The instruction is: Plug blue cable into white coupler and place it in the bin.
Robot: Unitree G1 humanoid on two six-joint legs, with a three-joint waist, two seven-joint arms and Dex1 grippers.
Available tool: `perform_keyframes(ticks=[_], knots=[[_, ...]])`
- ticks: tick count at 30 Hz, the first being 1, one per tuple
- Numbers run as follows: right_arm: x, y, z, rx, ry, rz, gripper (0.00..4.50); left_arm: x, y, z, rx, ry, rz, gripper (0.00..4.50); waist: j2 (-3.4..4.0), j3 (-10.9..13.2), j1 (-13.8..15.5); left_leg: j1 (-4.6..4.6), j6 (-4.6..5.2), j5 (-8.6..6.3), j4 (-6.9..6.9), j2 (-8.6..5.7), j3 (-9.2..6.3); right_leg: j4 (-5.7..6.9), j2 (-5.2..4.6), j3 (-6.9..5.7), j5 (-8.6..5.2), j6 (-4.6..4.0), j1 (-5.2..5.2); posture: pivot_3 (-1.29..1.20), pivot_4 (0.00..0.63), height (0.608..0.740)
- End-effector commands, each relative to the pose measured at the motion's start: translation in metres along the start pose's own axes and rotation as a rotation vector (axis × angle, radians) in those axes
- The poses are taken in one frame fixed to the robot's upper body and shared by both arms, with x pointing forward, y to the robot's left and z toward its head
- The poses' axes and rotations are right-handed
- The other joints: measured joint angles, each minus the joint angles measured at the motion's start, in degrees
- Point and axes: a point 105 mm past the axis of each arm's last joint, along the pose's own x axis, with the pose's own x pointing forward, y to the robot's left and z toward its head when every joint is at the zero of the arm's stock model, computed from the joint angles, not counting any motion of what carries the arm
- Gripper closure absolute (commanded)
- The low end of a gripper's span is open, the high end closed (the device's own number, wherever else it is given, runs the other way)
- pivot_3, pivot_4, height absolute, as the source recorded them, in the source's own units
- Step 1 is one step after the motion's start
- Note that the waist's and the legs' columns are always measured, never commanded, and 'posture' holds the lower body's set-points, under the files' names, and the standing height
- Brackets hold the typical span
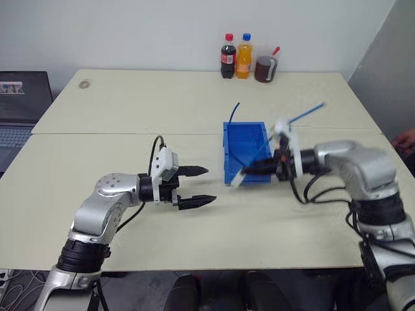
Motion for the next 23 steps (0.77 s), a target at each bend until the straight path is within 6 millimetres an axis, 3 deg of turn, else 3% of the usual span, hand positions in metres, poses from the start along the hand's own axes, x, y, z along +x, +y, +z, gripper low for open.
perform_keyframes(ticks=[1,3,6,12,18,23], knots=[[-0.005,-0.029,0.022,0.042,-0.072,-0.080,4.31,-0.001,0.004,0.015,0.019,-0.050,0.066,0.01,0.00,0.01,-0.02,-0.01,0.00,0.00,-0.01,0.00,0.01,0.00,0.01,0.00,0.00,0.00,-0.02,0.00,0.150,0.740],[-0.004,-0.052,0.030,0.054,-0.090,-0.171,3.61,-0.001,0.006,0.017,0.015,-0.067,0.102,0.00,0.00,0.07,-0.13,-0.10,0.00,0.00,-0.01,-0.02,0.10,0.02,0.03,0.07,0.01,-0.01,-0.16,0.00,0.150,0.740],[-0.002,-0.074,0.040,0.054,-0.109,-0.256,2.92,0.002,0.009,0.018,0.027,-0.073,0.148,0.00,-0.01,0.11,-0.17,-0.17,0.00,0.00,-0.01,-0.03,0.20,0.01,0.02,0.16,0.02,-0.01,-0.23,0.00,0.150,0.740],[-0.001,-0.084,0.044,0.032,-0.099,-0.285,1.41,0.003,0.008,0.014,0.010,-0.089,0.183,0.00,0.00,0.12,0.10,-0.33,-0.01,-0.01,-0.04,-0.02,0.20,-0.04,-0.05,0.12,0.02,-0.02,-0.32,0.00,0.150,0.740],[-0.019,-0.095,0.041,-0.039,-0.070,-0.403,0.11,-0.003,0.030,0.009,-0.002,-0.081,0.351,0.00,0.01,0.13,0.12,-0.37,-0.02,-0.01,0.00,-0.03,0.15,0.03,-0.08,0.07,0.03,-0.02,-0.36,0.00,0.150,0.740],[-0.058,-0.091,0.030,-0.160,-0.070,-0.533,0.11,-0.013,0.038,0.006,-0.066,-0.106,0.478,0.00,0.01,0.13,0.38,-0.45,-0.02,-0.01,0.05,-0.07,0.07,-0.01,-0.12,0.01,0.04,0.00,-0.33,0.00,0.150,0.740]])
